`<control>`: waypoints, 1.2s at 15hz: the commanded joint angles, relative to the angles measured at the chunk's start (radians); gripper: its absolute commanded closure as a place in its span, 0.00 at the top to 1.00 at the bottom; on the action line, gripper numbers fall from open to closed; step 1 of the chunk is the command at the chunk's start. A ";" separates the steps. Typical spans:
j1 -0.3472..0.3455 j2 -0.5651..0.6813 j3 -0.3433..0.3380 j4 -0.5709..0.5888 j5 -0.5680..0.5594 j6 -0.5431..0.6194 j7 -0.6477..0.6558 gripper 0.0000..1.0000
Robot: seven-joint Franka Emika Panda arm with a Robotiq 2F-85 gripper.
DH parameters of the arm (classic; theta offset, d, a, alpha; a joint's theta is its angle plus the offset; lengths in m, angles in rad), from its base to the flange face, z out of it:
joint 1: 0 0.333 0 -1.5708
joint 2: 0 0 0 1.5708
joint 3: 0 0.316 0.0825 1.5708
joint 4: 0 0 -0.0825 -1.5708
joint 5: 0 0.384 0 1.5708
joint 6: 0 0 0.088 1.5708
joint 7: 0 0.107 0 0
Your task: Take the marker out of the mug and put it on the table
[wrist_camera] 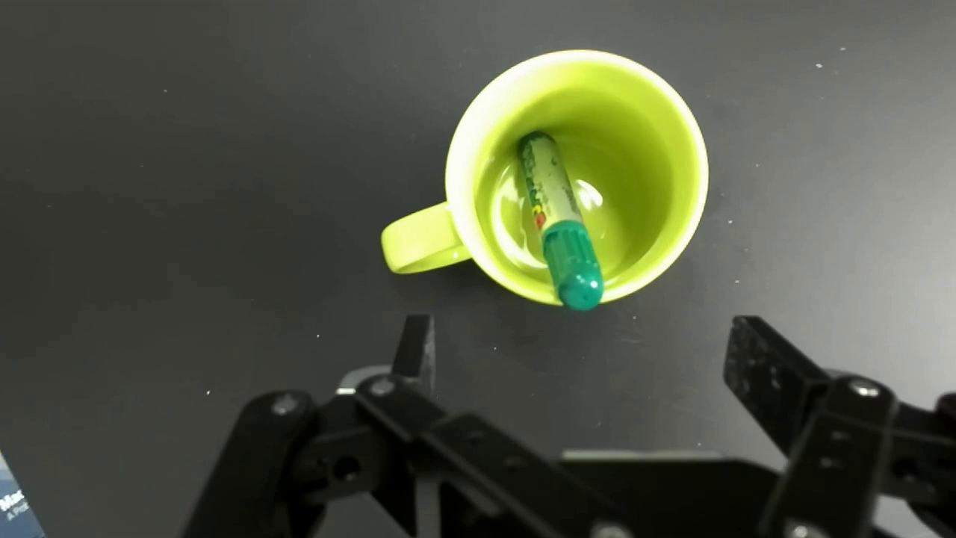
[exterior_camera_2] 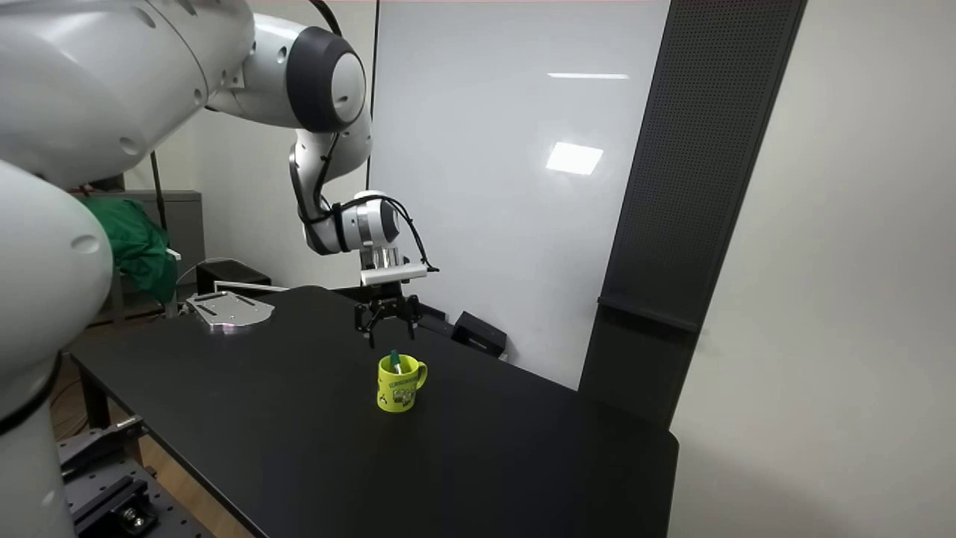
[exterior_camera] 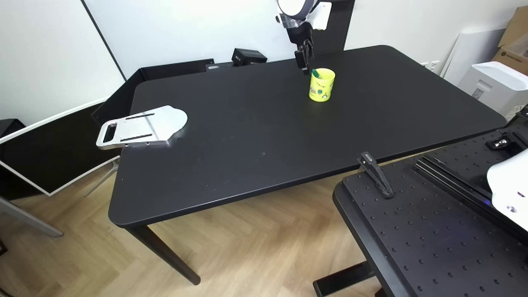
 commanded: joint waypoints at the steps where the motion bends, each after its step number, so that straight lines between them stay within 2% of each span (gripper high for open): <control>1: 0.007 0.024 -0.007 0.047 0.010 -0.045 -0.007 1.00; 7: 0.010 0.025 -0.010 0.061 0.004 -0.109 -0.009 1.00; 18: 0.004 0.040 -0.007 0.067 0.007 -0.116 -0.008 1.00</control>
